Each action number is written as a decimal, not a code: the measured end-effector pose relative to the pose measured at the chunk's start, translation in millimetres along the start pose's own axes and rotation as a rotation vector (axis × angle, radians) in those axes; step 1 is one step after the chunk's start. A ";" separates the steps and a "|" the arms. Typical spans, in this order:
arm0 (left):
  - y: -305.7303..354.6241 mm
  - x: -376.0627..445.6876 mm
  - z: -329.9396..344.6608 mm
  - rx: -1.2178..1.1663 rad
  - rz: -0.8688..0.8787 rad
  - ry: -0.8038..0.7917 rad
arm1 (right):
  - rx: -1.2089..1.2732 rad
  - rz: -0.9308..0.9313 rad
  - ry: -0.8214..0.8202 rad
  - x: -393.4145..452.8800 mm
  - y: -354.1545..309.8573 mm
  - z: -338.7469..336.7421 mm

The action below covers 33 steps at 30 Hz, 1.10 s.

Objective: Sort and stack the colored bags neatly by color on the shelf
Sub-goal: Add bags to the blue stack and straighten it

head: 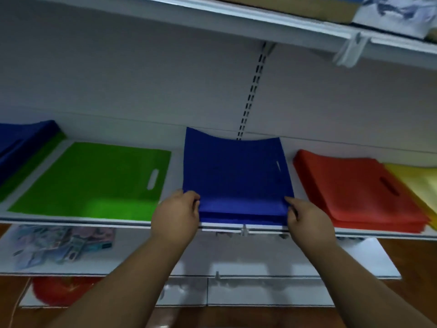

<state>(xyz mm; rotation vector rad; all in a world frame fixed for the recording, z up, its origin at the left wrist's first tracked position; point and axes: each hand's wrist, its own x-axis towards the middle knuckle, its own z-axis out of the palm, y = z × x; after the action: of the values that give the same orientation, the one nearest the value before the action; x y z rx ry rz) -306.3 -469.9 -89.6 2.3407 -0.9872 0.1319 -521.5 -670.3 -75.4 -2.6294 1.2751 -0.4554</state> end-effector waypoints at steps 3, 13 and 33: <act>10.2 -2.5 18.4 0.087 -0.016 -0.028 | 0.013 0.018 -0.106 4.8 18.4 3.5; 23.3 6.5 27.0 0.337 0.037 -0.088 | -0.117 0.004 -0.214 20.1 29.1 12.4; -162.8 -24.3 -112.1 0.030 -0.203 0.123 | 0.294 -0.556 -0.178 3.8 -304.2 53.1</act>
<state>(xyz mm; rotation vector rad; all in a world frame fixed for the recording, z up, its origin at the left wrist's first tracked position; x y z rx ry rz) -198.2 -302.7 -83.3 2.4121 -0.6882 0.2085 -278.0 -484.8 -34.9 -2.6572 0.3740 -0.4308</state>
